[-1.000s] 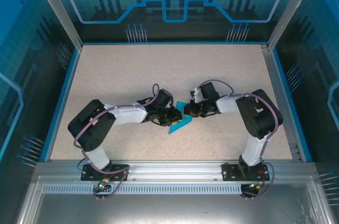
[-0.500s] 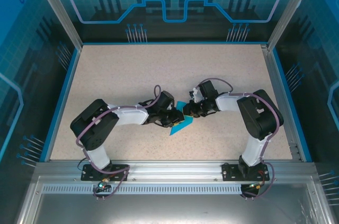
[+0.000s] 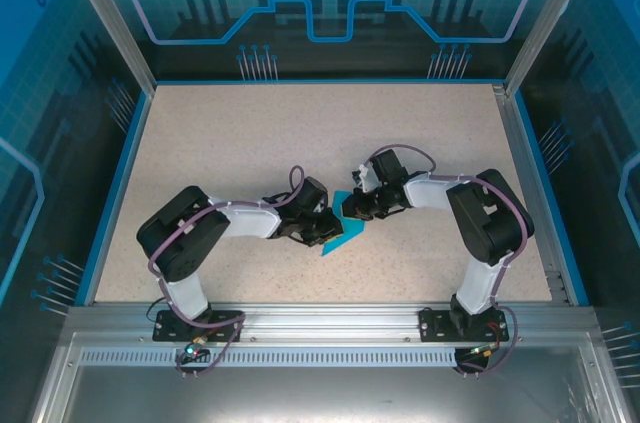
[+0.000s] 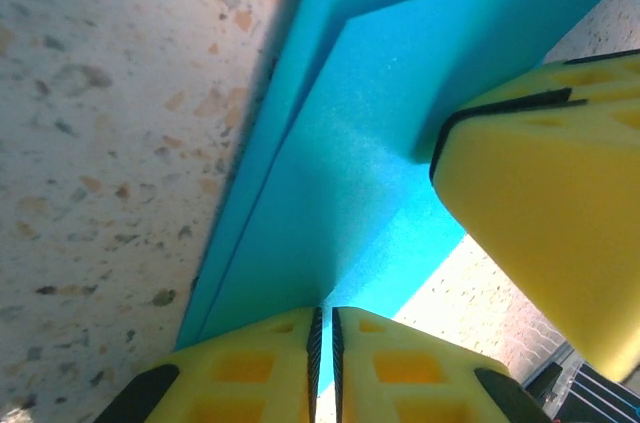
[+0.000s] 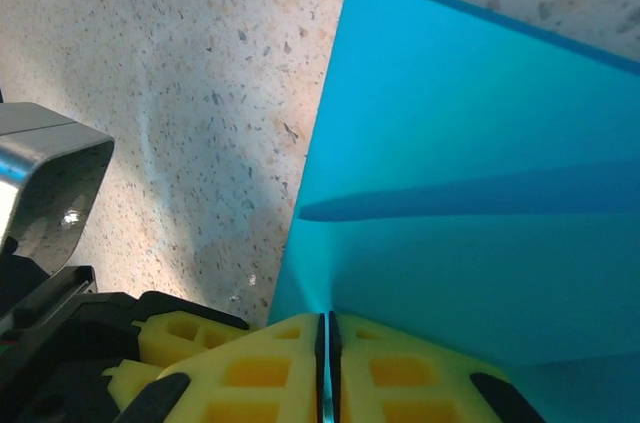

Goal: Fold a paper plane with a square sheet of paper (pick it up from the middle)
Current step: Fourth fold the wing at the center of the table.

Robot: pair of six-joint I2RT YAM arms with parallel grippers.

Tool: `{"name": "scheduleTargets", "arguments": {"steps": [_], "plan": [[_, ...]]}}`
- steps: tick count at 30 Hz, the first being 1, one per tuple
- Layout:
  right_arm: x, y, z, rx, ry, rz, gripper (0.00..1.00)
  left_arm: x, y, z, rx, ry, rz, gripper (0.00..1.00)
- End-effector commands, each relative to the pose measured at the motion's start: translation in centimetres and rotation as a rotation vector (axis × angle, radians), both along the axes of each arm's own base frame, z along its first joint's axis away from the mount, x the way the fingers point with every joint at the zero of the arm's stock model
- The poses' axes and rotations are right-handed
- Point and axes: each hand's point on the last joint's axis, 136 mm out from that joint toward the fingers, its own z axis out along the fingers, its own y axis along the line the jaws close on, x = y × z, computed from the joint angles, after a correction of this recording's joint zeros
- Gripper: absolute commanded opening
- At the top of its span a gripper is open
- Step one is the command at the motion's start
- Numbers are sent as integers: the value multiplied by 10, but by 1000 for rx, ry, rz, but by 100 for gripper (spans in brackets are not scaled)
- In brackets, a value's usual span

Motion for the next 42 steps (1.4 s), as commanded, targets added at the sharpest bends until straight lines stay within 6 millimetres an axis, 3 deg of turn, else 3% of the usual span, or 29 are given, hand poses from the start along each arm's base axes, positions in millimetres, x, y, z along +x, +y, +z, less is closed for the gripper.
{"name": "scheduleTargets", "arguments": {"steps": [1, 10, 16, 22, 31, 33, 36, 42], "plan": [[-7, -3, -14, -67, 35, 19, 11, -16, 9, -24, 62, 48, -16, 15], [-13, -28, -47, -215, 71, -26, 8, -40, 23, -24, 69, 86, -38, 16], [-14, -30, -51, -223, 75, -26, 7, -60, 39, -29, 75, 119, -27, 16], [-14, -32, -52, -241, 78, -19, 7, -79, 41, -30, 82, 160, -108, 16], [-16, -36, -54, -249, 81, -21, 8, -103, 71, -27, 177, 185, -130, 15], [-16, -36, -54, -249, 82, -21, 8, -103, 73, -22, 179, 170, -138, 15], [-16, -32, -51, -226, 83, -25, 8, -92, 64, 0, 133, 94, -139, 16], [-12, -28, -45, -191, 71, -46, 9, -47, 36, 53, 48, -96, -121, 20]]}}
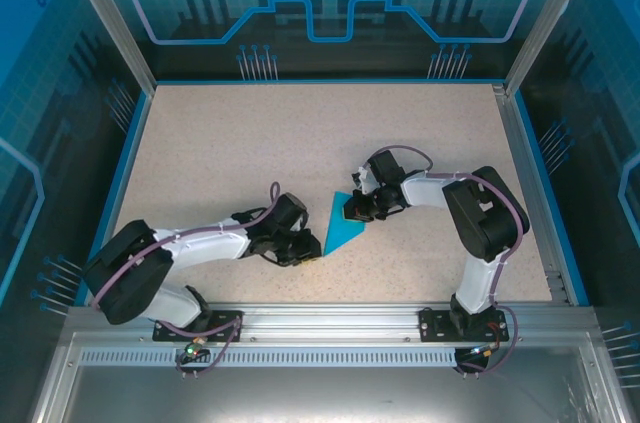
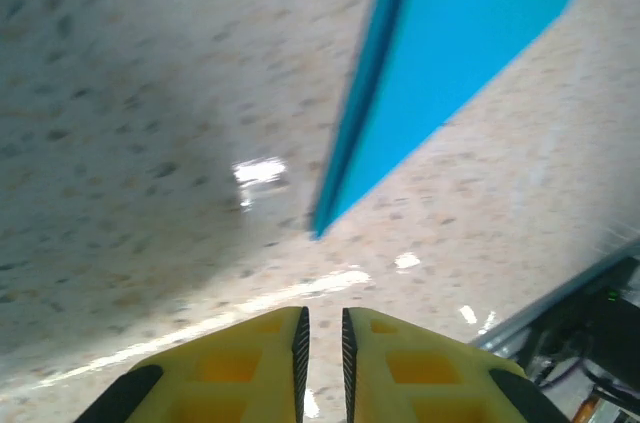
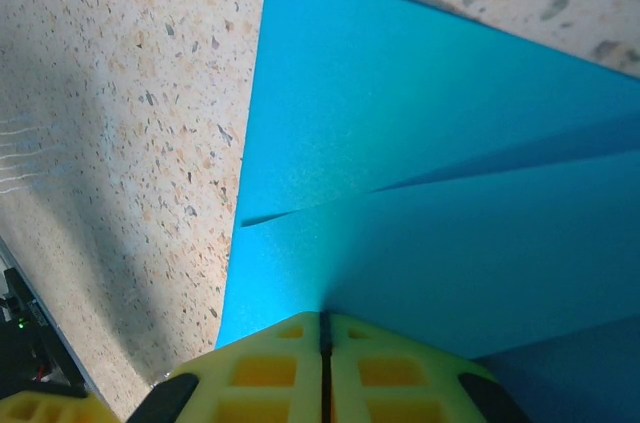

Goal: Fold a paper plane with a square sheet of paper (pick it up from the middle)
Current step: Fourth fold the wing at the center of the table.

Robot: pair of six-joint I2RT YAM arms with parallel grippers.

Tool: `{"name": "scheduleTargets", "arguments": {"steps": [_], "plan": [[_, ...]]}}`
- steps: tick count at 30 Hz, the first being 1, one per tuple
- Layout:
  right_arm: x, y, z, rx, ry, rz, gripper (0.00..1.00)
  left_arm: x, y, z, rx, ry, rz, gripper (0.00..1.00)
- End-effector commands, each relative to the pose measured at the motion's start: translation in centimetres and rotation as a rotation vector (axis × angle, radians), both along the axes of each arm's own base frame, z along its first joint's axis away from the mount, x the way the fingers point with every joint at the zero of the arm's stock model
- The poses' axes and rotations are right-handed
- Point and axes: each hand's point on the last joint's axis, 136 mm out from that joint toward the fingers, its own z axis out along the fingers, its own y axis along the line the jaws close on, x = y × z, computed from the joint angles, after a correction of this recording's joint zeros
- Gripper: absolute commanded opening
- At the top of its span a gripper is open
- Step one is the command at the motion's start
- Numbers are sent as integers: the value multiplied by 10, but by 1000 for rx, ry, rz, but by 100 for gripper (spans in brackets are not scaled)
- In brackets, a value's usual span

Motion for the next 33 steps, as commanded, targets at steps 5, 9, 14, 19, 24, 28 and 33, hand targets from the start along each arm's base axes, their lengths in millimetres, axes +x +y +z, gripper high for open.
{"name": "scheduleTargets", "arguments": {"steps": [5, 9, 14, 19, 24, 28, 33], "plan": [[-9, -17, -20, -90, 44, -48, 9, 48, -41, 22, -46, -104, -31, 18], [-4, -11, -11, -57, 34, -47, 9, 57, -45, -3, 3, -71, -18, 14], [2, -3, 13, -5, -5, -44, 10, 53, -27, -40, 109, -14, 39, 7], [-3, 11, 40, 86, -44, -14, 11, 41, -15, -56, 146, 10, 46, 5], [-13, 21, 36, 74, -35, -6, 10, 37, -16, -61, 146, 20, 33, 4], [-19, 21, 15, 58, 1, -25, 9, 36, -16, -62, 148, 22, 30, 3], [-23, 13, -6, 9, 20, -41, 8, 36, -15, -64, 157, 27, 29, 3]]}}
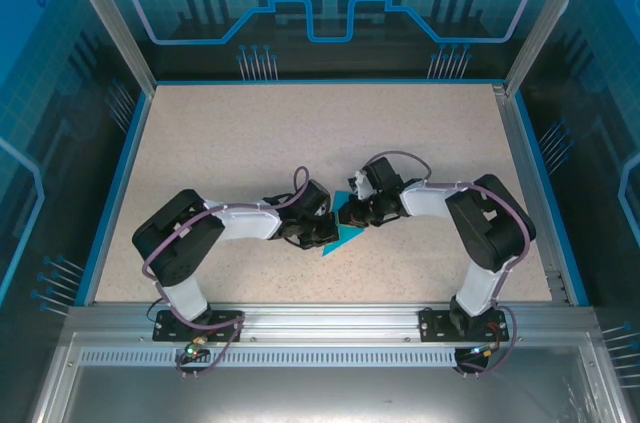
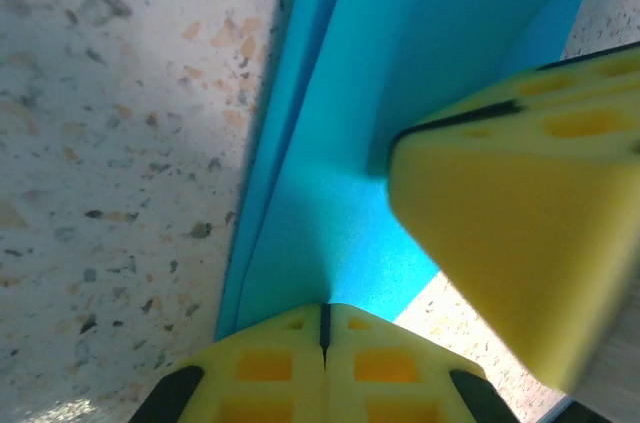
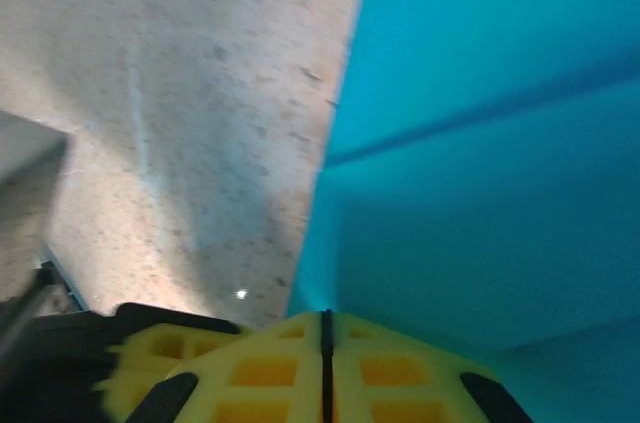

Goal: Fold a paper plane with a square sheet of paper (pick it up from the middle)
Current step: Fourth fold the wing at the center of the table.

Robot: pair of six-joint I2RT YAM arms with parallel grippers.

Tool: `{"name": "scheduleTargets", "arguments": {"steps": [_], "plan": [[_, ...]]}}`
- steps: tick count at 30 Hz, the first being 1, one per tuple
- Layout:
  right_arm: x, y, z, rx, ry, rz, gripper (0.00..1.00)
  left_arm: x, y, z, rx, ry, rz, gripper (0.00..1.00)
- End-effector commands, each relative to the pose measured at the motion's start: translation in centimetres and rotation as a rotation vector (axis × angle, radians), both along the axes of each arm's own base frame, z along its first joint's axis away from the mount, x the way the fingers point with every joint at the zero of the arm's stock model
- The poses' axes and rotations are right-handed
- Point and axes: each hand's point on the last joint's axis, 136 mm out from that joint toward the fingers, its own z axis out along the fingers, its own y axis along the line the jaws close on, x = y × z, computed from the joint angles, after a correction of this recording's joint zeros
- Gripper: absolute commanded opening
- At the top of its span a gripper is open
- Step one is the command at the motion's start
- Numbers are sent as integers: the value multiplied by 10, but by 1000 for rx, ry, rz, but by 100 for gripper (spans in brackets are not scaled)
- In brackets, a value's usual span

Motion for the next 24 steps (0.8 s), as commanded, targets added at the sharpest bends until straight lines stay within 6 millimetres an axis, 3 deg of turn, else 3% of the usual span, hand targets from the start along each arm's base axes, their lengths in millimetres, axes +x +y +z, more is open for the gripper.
{"name": "scheduleTargets", "arguments": {"steps": [1, 5, 14, 24], "plan": [[-1, -9, -18, -47, 14, -28, 8, -19, 24, -34, 123, 81, 23, 3], [20, -32, -28, -89, -6, -81, 9, -22, 26, -39, 128, 93, 21, 2], [85, -72, -26, -74, -29, -192, 10, -31, 31, -44, 133, 115, 16, 1], [118, -94, -5, -63, -69, -223, 12, -31, 27, -40, 123, 108, -6, 1]]}}
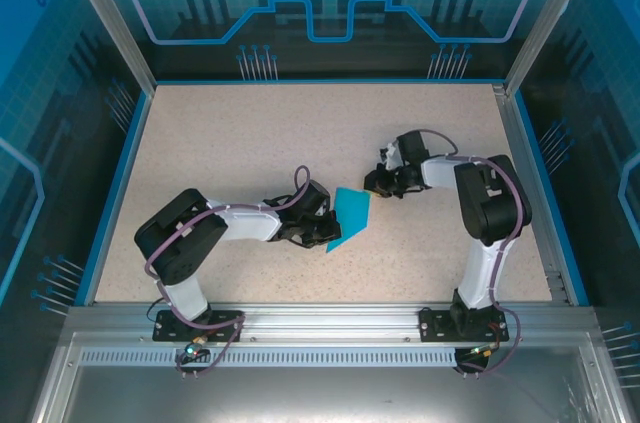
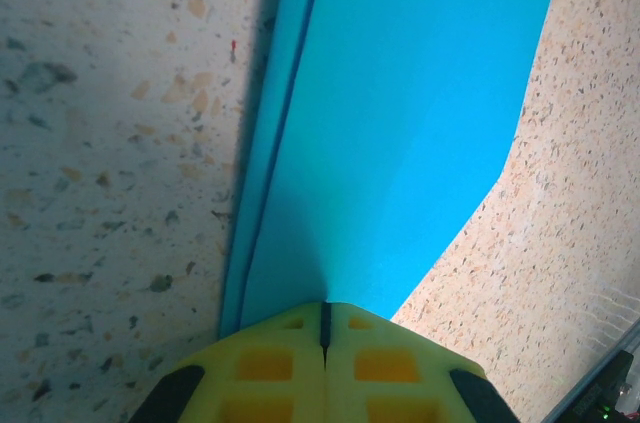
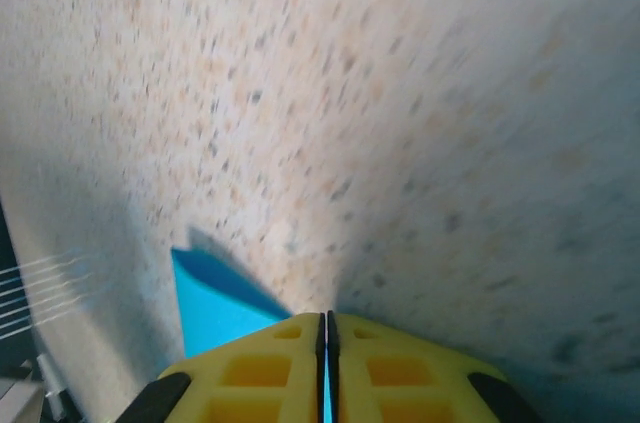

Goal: Fold a paper plane with a square sheet of paper (pick it up from the middle)
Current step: Fourth fold the wing at the center of the table.

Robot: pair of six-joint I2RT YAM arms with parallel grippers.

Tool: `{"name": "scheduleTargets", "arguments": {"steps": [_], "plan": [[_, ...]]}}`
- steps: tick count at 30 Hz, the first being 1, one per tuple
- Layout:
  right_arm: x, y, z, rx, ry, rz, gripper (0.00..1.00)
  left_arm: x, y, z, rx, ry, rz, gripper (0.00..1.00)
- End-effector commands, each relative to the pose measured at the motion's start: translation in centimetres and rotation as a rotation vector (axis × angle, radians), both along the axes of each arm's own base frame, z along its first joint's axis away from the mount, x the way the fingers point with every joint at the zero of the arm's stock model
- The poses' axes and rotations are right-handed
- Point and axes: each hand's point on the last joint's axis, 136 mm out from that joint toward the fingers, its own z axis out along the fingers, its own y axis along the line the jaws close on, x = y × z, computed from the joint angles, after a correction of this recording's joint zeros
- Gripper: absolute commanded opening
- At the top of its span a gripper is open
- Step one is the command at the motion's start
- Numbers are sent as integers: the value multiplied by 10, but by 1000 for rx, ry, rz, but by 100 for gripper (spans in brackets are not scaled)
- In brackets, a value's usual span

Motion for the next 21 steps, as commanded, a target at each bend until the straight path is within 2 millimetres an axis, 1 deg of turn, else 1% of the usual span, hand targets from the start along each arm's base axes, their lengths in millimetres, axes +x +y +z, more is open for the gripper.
{"name": "scheduleTargets", "arguments": {"steps": [1, 4, 6, 9, 12, 14, 16, 17, 19, 21], "plan": [[12, -18, -1, -57, -14, -15, 13, -39, 32, -39, 158, 154, -10, 1], [15, -14, 20, -22, -48, 15, 15, -36, 24, -33, 130, 142, -27, 3], [10, -13, 36, -12, -65, 24, 18, -33, 18, -23, 105, 124, -39, 5], [-6, -14, 55, -9, -81, 29, 25, -23, 4, 6, 36, 53, -59, 12], [-29, -13, 61, 3, -73, 28, 34, -11, 0, 37, 27, -35, -75, 20], [-46, -10, 60, 11, -52, 35, 40, -3, 3, 57, 38, -87, -81, 25], [-63, -7, 58, 18, -32, 36, 43, 5, 14, 69, 79, -125, -73, 32], [-74, -7, 52, 21, -12, 31, 44, 9, 22, 70, 108, -128, -61, 34], [-89, -5, 47, 23, 6, 10, 49, 15, 41, 66, 157, -113, -38, 36], [-101, 2, 44, 37, 16, 19, 51, 19, 48, 61, 153, -96, -29, 40]]}}
